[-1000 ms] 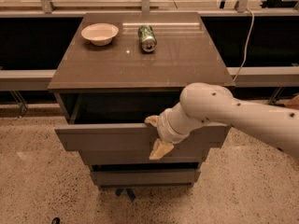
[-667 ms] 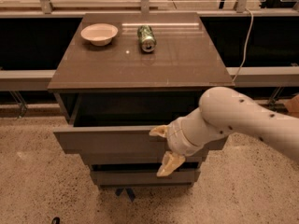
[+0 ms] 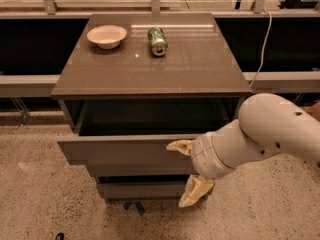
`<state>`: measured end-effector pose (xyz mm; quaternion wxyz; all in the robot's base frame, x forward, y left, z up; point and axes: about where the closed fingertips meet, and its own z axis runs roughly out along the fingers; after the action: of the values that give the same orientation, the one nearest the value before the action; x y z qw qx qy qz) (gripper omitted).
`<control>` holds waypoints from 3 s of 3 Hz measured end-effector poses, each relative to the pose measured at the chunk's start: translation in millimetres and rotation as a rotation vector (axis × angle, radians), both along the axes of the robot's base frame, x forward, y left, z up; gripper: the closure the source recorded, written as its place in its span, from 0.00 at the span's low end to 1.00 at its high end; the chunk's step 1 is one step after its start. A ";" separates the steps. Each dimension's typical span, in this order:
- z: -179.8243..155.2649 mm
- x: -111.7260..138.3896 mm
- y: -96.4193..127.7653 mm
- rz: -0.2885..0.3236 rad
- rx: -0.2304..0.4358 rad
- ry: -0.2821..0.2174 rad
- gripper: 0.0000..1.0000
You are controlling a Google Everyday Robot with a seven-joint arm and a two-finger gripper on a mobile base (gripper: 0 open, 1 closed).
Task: Open top drawer
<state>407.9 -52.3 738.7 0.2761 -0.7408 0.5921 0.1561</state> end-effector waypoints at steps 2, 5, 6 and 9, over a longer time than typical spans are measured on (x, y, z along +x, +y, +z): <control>0.7 44.3 15.9 -0.021 -0.037 -0.021 0.00; -46.5 99.3 43.8 -0.012 -0.179 0.022 0.19; -70.0 103.6 44.4 0.004 -0.226 0.069 0.42; -76.1 104.2 43.2 0.015 -0.248 0.097 0.44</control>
Offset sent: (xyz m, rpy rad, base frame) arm 0.0855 0.0356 -0.0010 -0.0623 -0.0400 -0.0204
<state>512.0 -9.1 662.7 0.1525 -0.7651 0.6141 0.1195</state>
